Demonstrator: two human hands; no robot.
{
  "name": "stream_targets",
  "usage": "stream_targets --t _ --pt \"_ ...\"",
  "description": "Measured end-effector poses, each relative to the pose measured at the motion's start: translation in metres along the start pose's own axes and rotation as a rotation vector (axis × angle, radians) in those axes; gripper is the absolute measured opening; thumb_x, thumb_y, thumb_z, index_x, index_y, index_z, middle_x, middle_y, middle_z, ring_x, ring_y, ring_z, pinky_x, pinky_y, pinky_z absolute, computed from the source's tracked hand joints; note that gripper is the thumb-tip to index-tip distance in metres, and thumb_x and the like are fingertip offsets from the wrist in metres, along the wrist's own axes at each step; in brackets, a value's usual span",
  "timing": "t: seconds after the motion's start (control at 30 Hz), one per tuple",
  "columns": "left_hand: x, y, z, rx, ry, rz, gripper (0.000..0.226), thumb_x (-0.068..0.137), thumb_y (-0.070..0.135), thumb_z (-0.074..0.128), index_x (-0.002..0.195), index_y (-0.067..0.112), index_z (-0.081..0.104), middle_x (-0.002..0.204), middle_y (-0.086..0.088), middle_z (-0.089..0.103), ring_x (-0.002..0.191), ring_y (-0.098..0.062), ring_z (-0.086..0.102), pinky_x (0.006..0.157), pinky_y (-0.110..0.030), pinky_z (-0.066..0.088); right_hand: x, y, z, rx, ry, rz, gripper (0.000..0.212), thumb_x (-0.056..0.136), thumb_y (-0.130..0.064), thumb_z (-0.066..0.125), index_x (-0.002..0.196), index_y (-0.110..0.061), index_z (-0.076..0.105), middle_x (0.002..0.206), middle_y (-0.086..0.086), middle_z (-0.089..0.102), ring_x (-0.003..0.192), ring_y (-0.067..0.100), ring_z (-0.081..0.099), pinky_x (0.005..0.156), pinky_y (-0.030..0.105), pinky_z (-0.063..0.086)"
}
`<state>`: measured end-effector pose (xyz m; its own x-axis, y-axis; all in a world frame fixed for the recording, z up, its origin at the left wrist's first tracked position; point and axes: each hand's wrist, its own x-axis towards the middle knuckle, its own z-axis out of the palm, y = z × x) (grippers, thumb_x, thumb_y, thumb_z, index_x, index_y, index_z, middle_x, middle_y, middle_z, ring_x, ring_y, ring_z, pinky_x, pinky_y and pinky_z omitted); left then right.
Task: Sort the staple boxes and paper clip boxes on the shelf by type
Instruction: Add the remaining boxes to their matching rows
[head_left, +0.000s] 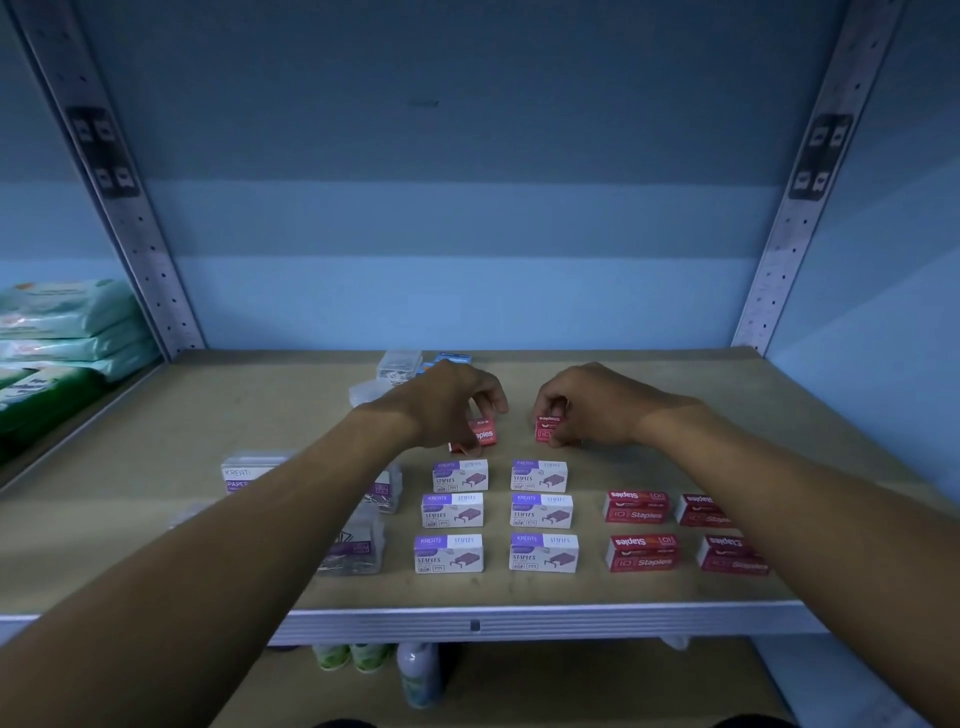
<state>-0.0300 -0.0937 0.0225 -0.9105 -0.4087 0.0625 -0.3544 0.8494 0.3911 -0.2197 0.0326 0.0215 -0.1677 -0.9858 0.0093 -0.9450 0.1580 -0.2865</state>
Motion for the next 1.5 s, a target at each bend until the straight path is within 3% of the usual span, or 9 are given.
stream_targets --t 0.1,0.2,0.33,0.47,0.67,0.8,1.03,1.2,1.5 --pt "0.001 0.001 -0.001 0.004 -0.006 0.019 0.051 0.074 0.004 0.080 0.118 0.025 0.064 0.102 0.010 0.063 0.082 -0.011 0.062 0.063 -0.014 0.049 0.001 0.000 0.001 -0.003 0.001 -0.009 0.027 0.080 -0.021 0.082 0.106 -0.026 0.075 0.105 -0.006 0.068 0.097 0.012 0.061 0.086 0.033 0.053" --pt "0.002 0.002 -0.001 0.004 -0.033 0.024 0.053 0.076 -0.001 0.074 0.120 0.026 0.062 0.101 0.008 0.064 0.080 -0.013 0.063 0.066 -0.023 0.055 0.002 0.001 0.003 -0.003 -0.004 -0.013 0.027 0.081 -0.022 0.081 0.107 -0.027 0.075 0.107 -0.005 0.067 0.099 0.013 0.061 0.088 0.033 0.052" --pt "0.002 0.004 -0.002 0.003 -0.033 0.002 0.051 0.077 -0.001 0.072 0.120 0.025 0.062 0.094 0.012 0.063 0.078 -0.011 0.064 0.072 -0.036 0.059 0.001 0.004 -0.001 0.097 -0.004 -0.011 0.013 0.087 -0.031 0.074 0.100 -0.032 0.074 0.096 -0.014 0.068 0.090 0.004 0.063 0.079 0.024 0.050" --pt "0.002 0.006 -0.001 0.025 -0.035 0.005 0.054 0.077 0.000 0.076 0.123 0.025 0.061 0.100 0.009 0.066 0.082 -0.012 0.065 0.074 -0.032 0.059 -0.002 0.002 -0.011 0.161 0.032 -0.004 0.023 0.099 -0.034 0.052 0.106 -0.034 0.074 0.102 -0.026 0.066 0.094 -0.008 0.058 0.077 0.012 0.041" --pt "0.000 0.006 -0.004 0.094 -0.031 -0.011 0.034 0.080 0.009 0.075 0.111 0.021 0.070 0.105 0.007 0.070 0.089 -0.008 0.063 0.086 -0.031 0.054 -0.004 0.003 -0.013 0.146 -0.002 0.006 0.015 0.093 -0.031 0.062 0.098 -0.033 0.076 0.090 -0.023 0.069 0.085 -0.010 0.061 0.071 0.013 0.043" --pt "-0.002 0.010 -0.010 0.090 -0.006 -0.024 0.022 0.081 0.006 0.072 0.100 0.017 0.076 0.099 0.003 0.074 0.094 -0.011 0.067 0.089 -0.029 0.054 -0.006 -0.001 -0.010 0.136 -0.002 0.008 0.021 0.090 -0.024 0.060 0.100 -0.033 0.076 0.093 -0.015 0.069 0.088 0.003 0.064 0.081 0.023 0.051" --pt "-0.003 0.015 -0.013 0.132 0.044 -0.015 0.022 0.082 0.007 0.072 0.096 0.022 0.078 0.096 0.008 0.074 0.091 -0.004 0.067 0.073 -0.010 0.047 -0.004 -0.006 -0.007 0.115 0.027 0.022 0.018 0.088 -0.018 0.069 0.101 -0.027 0.077 0.094 -0.012 0.069 0.090 0.005 0.064 0.078 0.023 0.051" --pt "-0.002 0.025 -0.012 0.080 0.022 -0.011 0.023 0.082 0.005 0.073 0.097 0.021 0.078 0.096 0.005 0.075 0.090 -0.005 0.067 0.085 -0.025 0.056 -0.006 -0.007 -0.009 0.087 0.053 0.038 0.023 0.089 -0.008 0.064 0.097 -0.025 0.078 0.089 -0.013 0.067 0.088 0.006 0.064 0.073 0.019 0.047" --pt "0.014 0.066 -0.009 0.105 0.036 0.051 0.023 0.080 0.012 0.077 0.097 0.028 0.078 0.097 0.011 0.073 0.090 -0.003 0.065 0.077 -0.019 0.052 -0.040 0.007 -0.039 0.059 0.081 0.078 0.022 0.088 -0.013 0.067 0.095 -0.031 0.077 0.091 -0.015 0.069 0.085 0.000 0.063 0.073 0.019 0.047"
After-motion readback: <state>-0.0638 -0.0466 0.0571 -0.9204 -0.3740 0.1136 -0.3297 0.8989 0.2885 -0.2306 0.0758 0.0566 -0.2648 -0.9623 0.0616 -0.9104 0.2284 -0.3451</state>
